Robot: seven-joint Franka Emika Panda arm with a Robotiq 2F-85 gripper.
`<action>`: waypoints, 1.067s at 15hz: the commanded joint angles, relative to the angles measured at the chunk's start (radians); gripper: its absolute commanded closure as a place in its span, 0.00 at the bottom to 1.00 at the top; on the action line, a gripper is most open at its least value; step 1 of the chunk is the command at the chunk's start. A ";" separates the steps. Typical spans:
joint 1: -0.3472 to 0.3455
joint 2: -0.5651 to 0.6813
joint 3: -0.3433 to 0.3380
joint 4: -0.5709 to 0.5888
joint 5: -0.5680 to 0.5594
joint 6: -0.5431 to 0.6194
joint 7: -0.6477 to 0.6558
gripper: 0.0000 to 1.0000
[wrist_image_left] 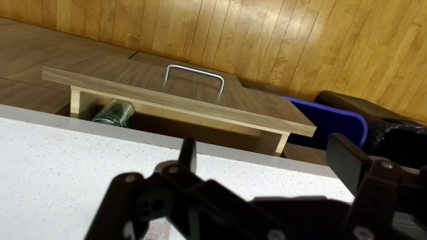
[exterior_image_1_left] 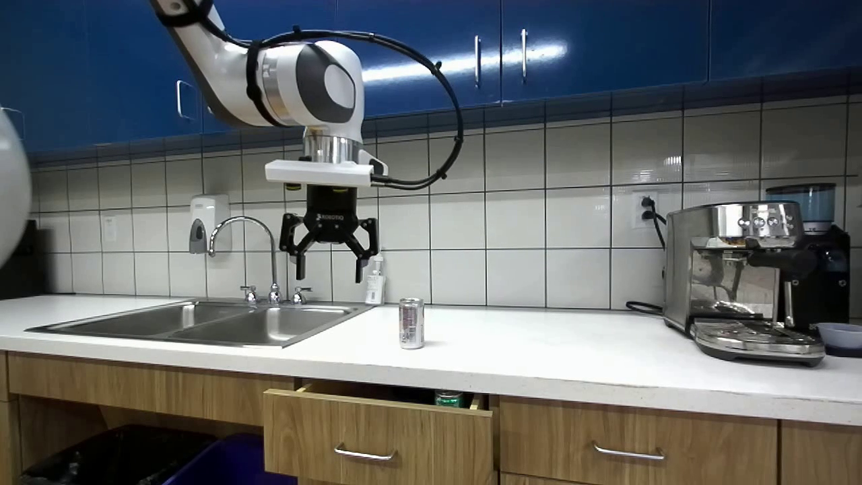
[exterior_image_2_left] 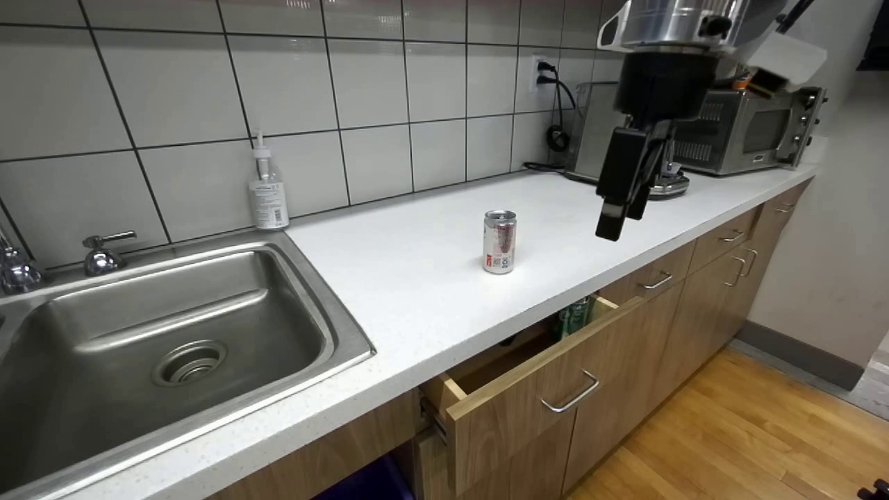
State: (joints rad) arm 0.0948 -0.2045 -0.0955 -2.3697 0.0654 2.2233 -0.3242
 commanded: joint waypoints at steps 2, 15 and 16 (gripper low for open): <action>-0.022 0.097 0.029 0.064 0.036 0.021 0.032 0.00; -0.035 0.241 0.069 0.094 0.016 0.092 0.105 0.00; -0.035 0.250 0.070 0.099 0.016 0.092 0.109 0.00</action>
State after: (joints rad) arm 0.0883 0.0463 -0.0544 -2.2718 0.0835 2.3177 -0.2170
